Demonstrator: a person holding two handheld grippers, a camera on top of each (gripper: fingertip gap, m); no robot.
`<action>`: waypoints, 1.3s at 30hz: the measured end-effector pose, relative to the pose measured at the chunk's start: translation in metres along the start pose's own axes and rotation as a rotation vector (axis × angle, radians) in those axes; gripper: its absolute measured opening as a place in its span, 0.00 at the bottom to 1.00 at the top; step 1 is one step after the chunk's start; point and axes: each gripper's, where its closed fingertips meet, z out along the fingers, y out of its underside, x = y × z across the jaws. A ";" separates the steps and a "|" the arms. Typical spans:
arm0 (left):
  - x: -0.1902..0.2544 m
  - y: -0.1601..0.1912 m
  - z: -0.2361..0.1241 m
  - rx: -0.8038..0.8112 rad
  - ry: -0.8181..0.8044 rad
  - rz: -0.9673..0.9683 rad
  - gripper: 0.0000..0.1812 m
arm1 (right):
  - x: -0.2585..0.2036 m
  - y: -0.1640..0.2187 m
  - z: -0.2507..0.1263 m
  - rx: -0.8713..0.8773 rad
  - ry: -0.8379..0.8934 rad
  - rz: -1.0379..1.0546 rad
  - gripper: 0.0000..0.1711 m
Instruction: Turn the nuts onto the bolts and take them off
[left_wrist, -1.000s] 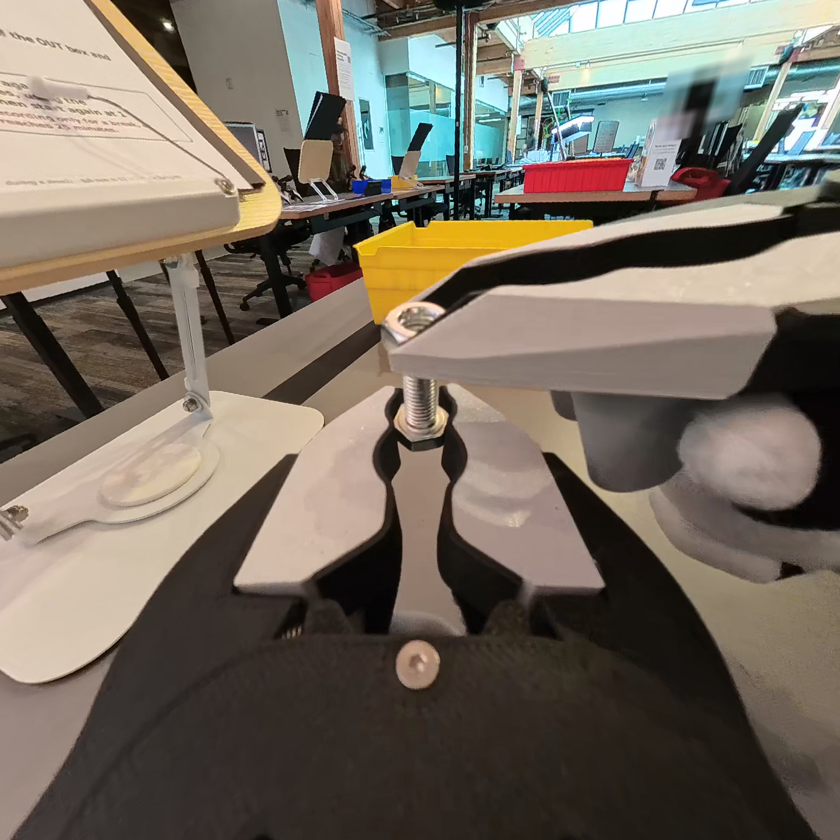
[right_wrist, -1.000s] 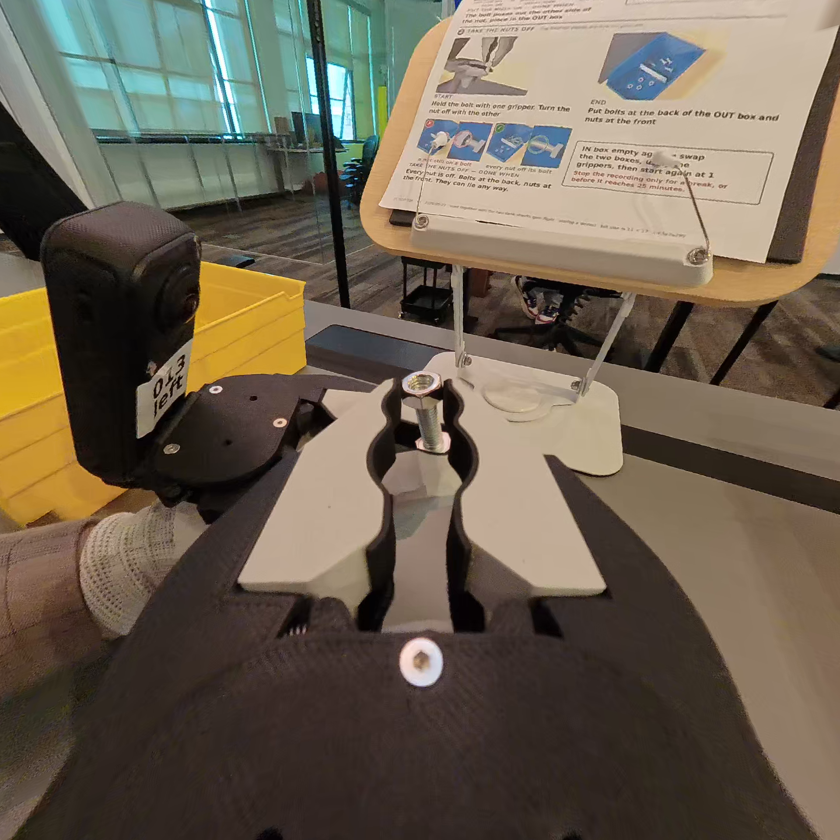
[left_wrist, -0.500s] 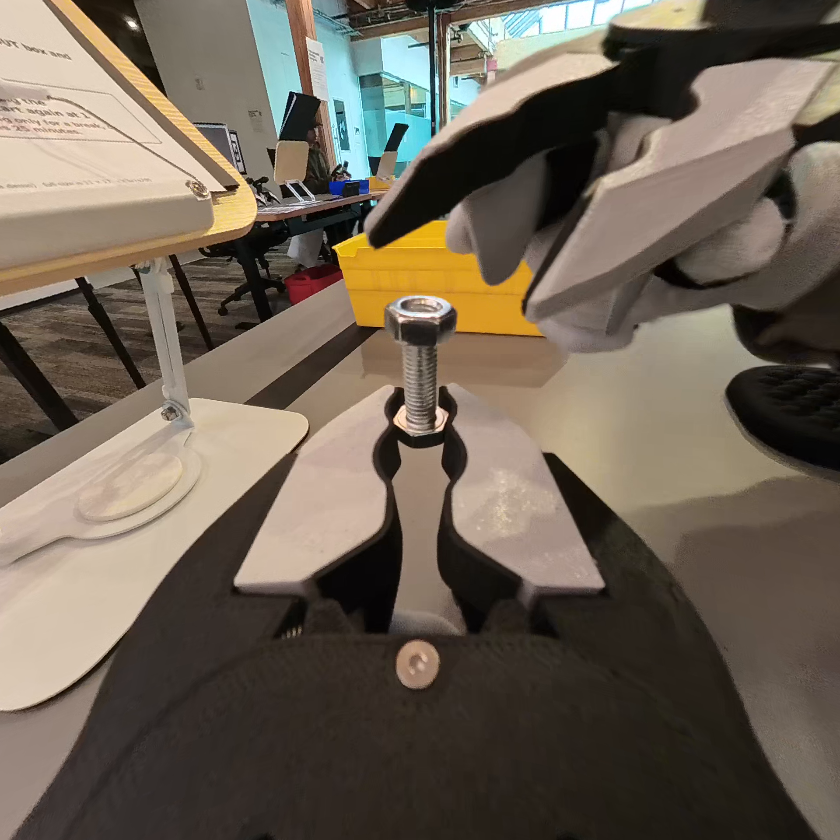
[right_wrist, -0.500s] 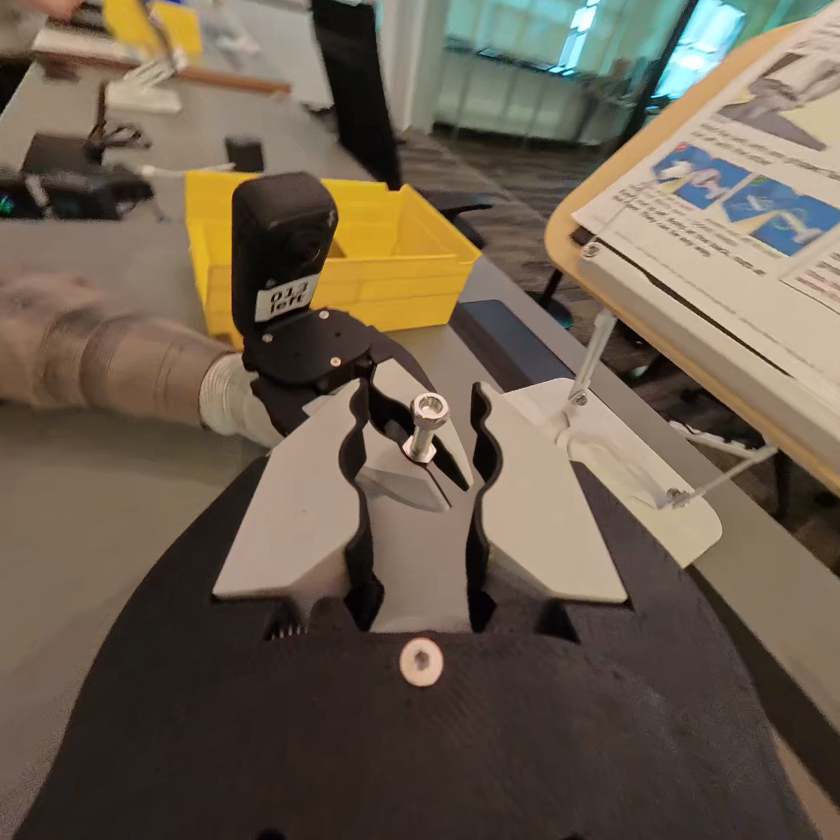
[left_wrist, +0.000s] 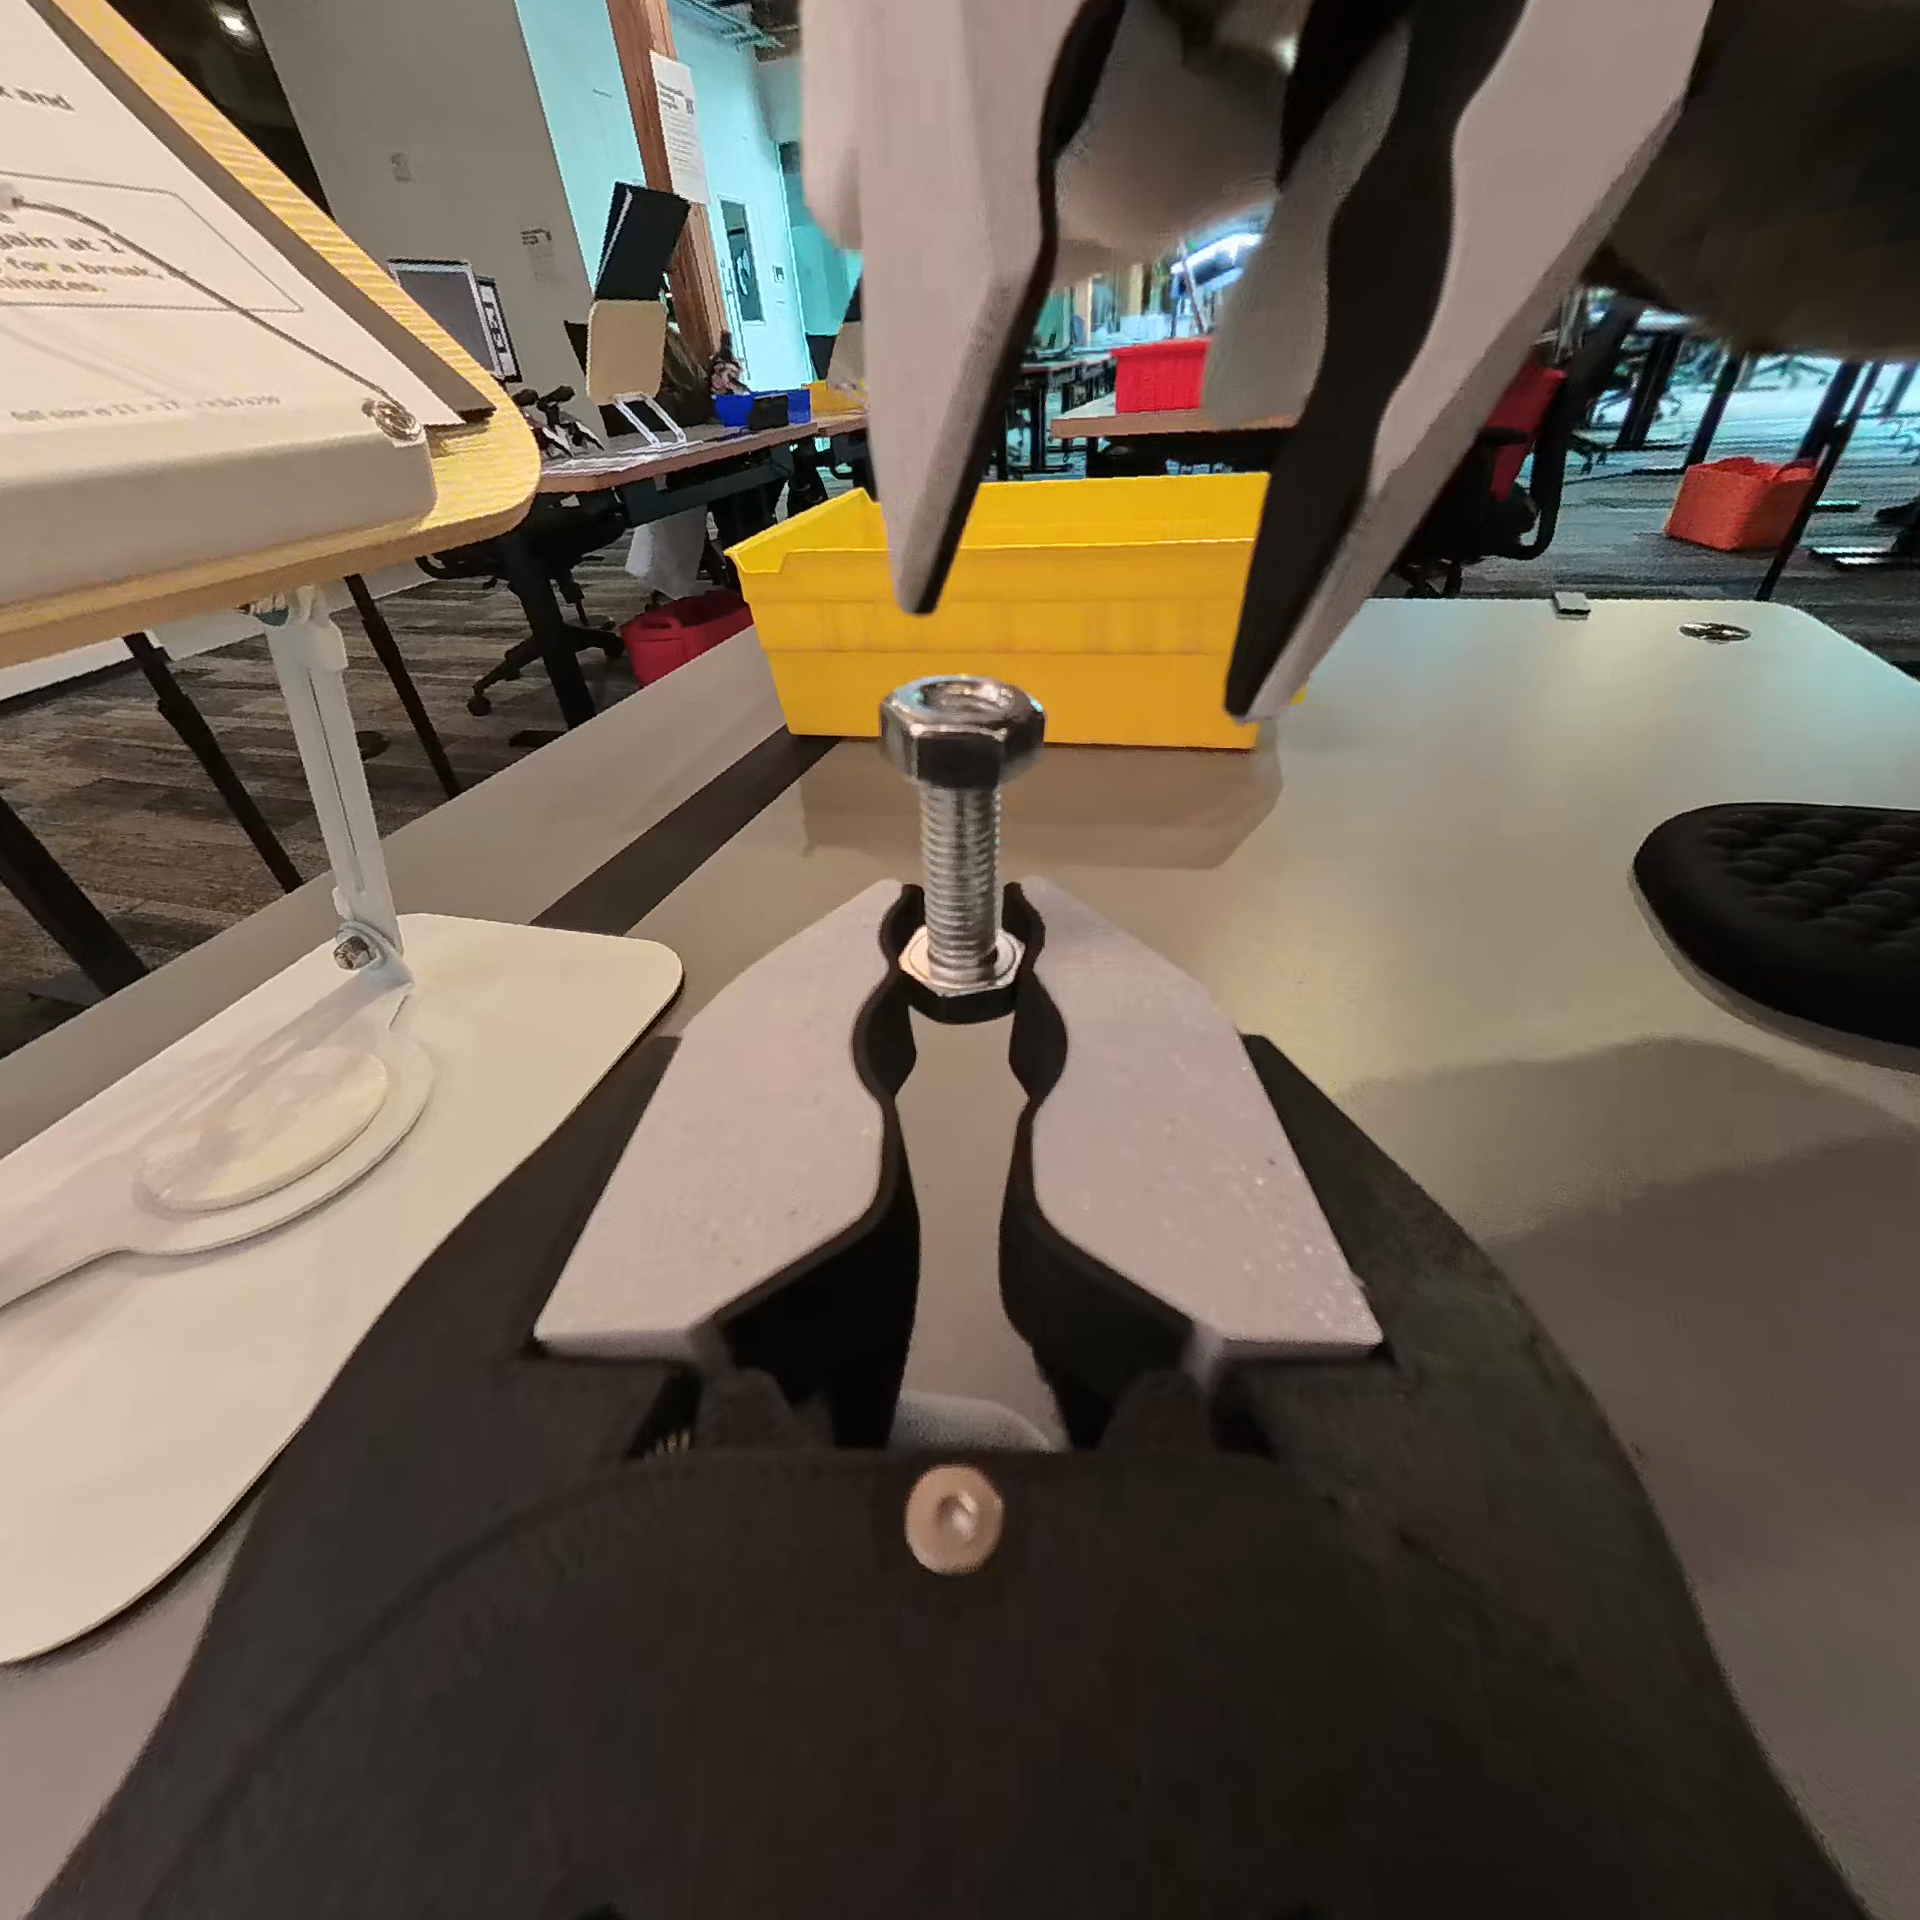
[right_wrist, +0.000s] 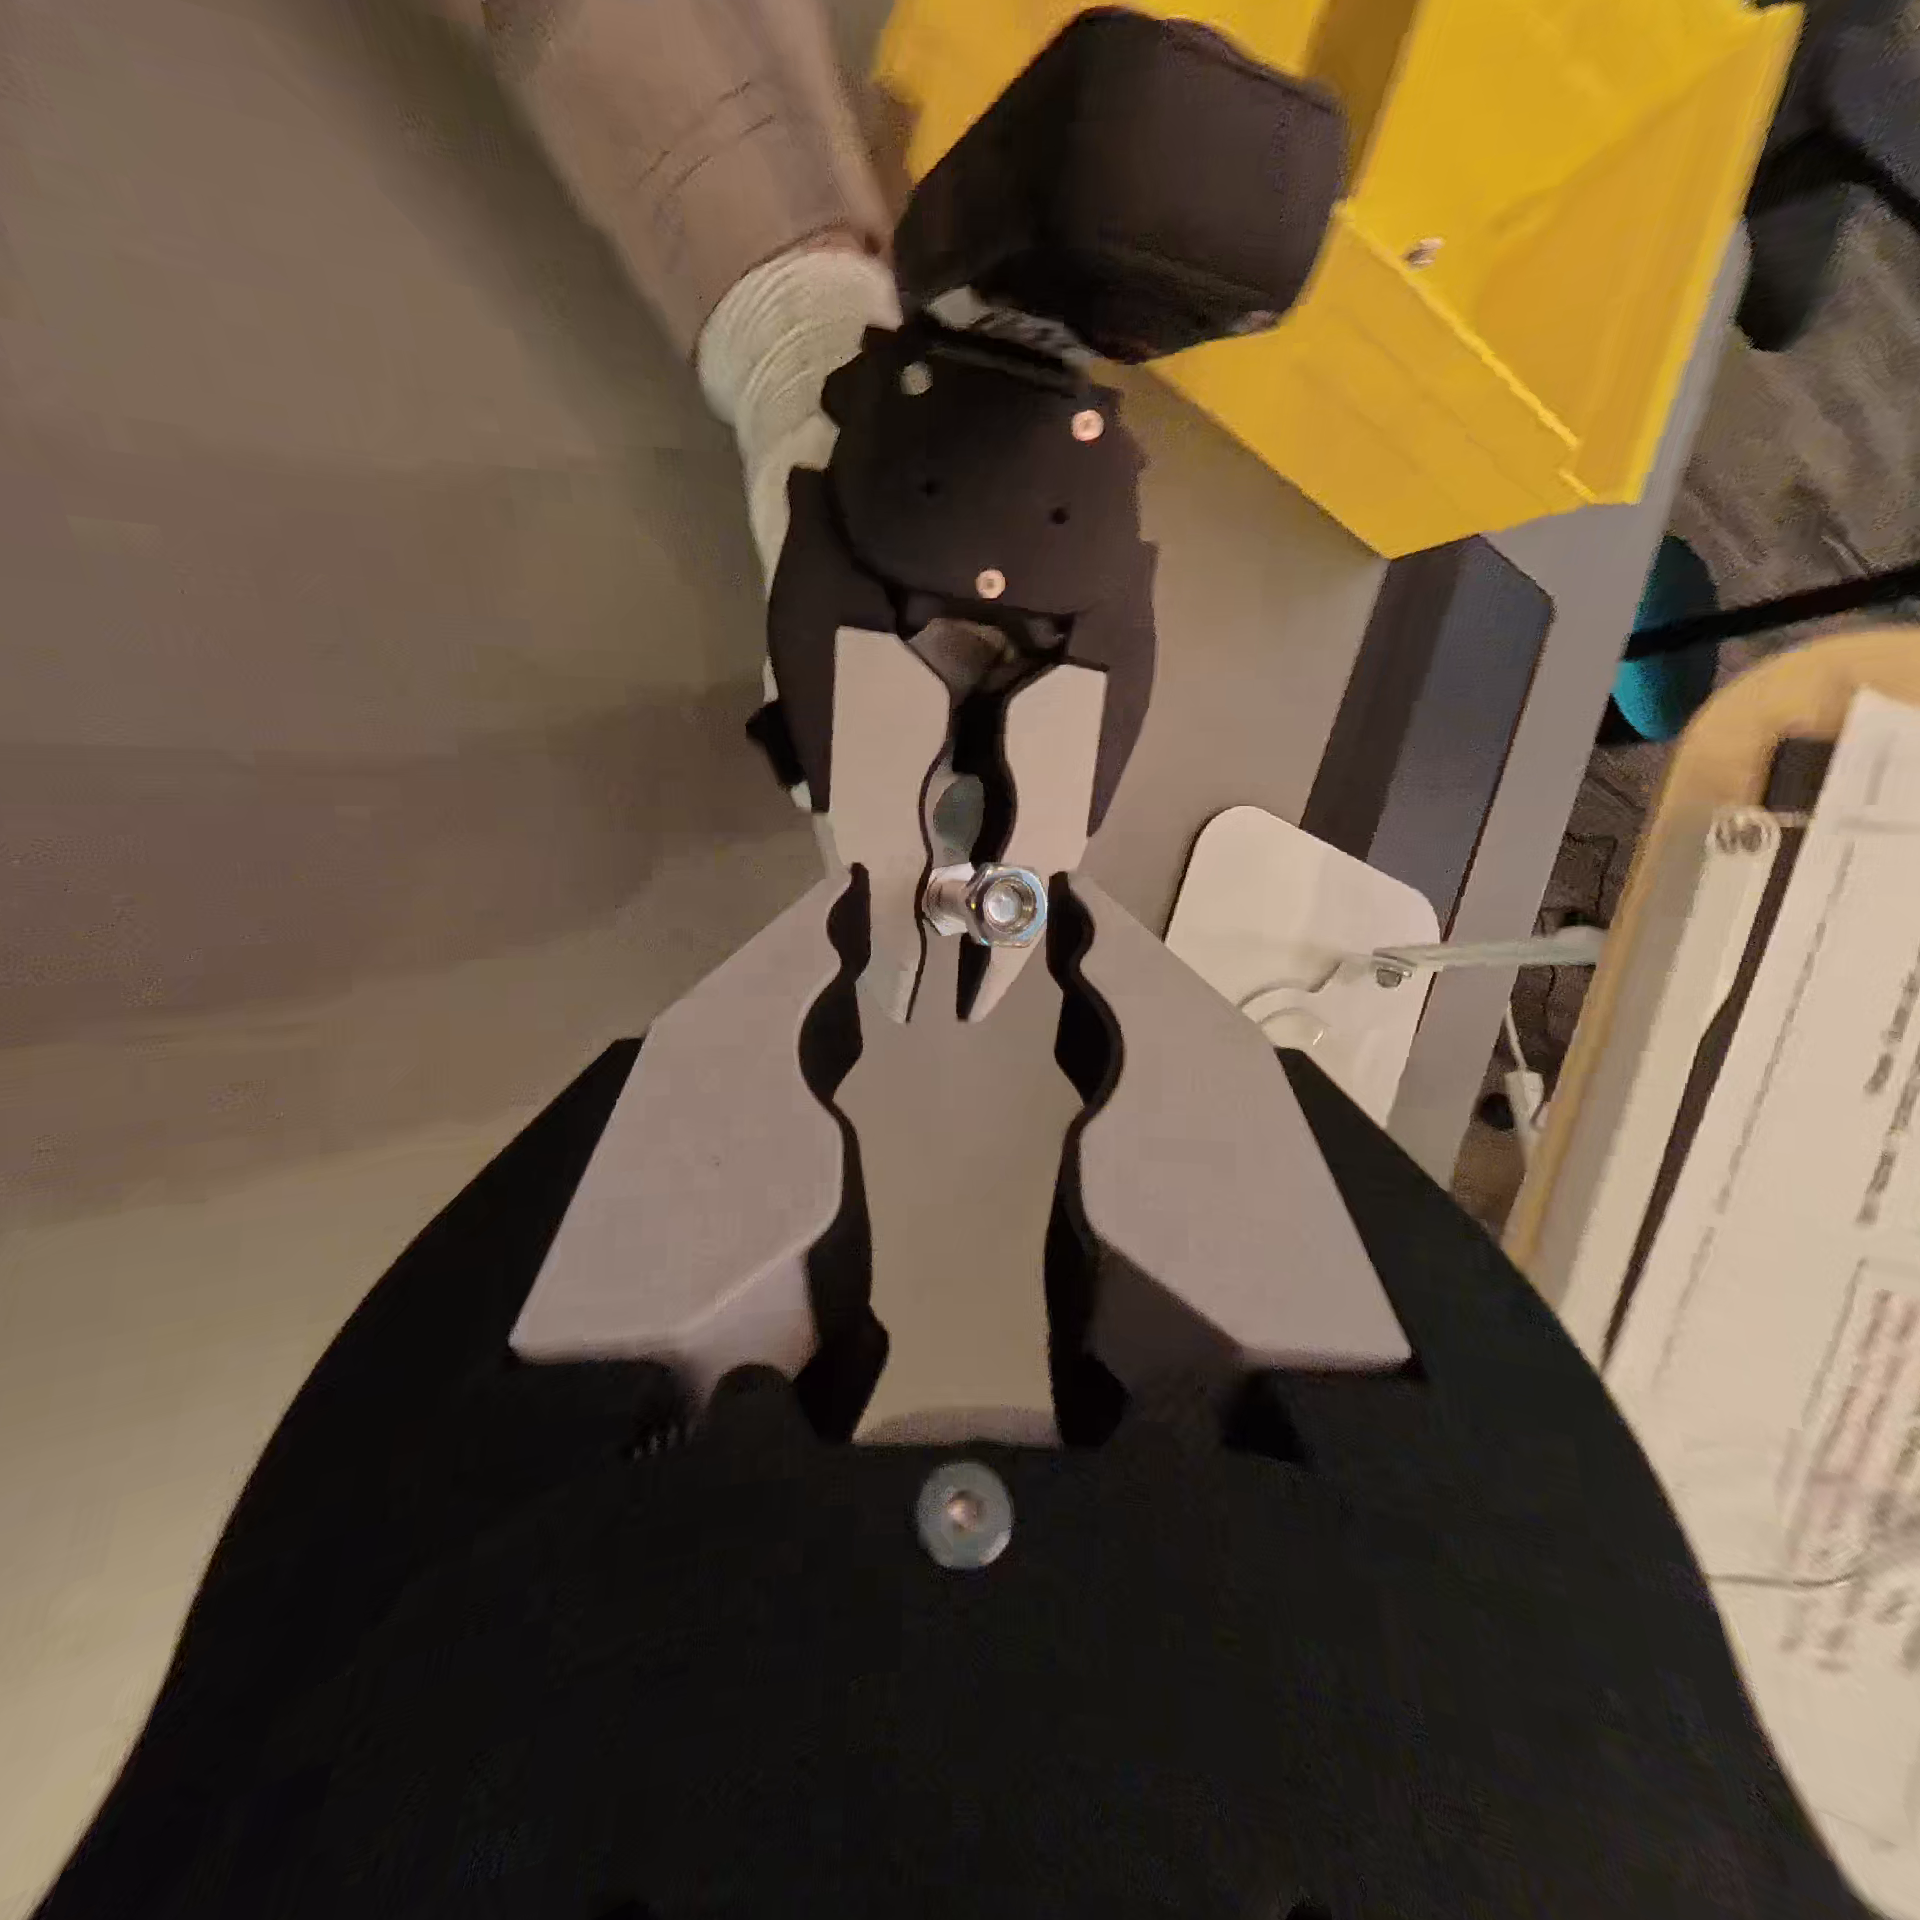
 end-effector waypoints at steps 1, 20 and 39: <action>0.000 0.000 0.000 0.000 0.002 0.001 0.08 | -0.001 0.003 0.000 -0.054 -0.037 -0.060 0.19; -0.005 0.001 0.000 -0.004 -0.031 -0.010 0.08 | 0.010 0.017 0.015 -0.303 -0.272 -0.055 0.09; -0.012 0.001 0.001 -0.014 -0.107 0.010 0.08 | 0.009 0.015 0.015 -0.263 -0.132 0.855 0.26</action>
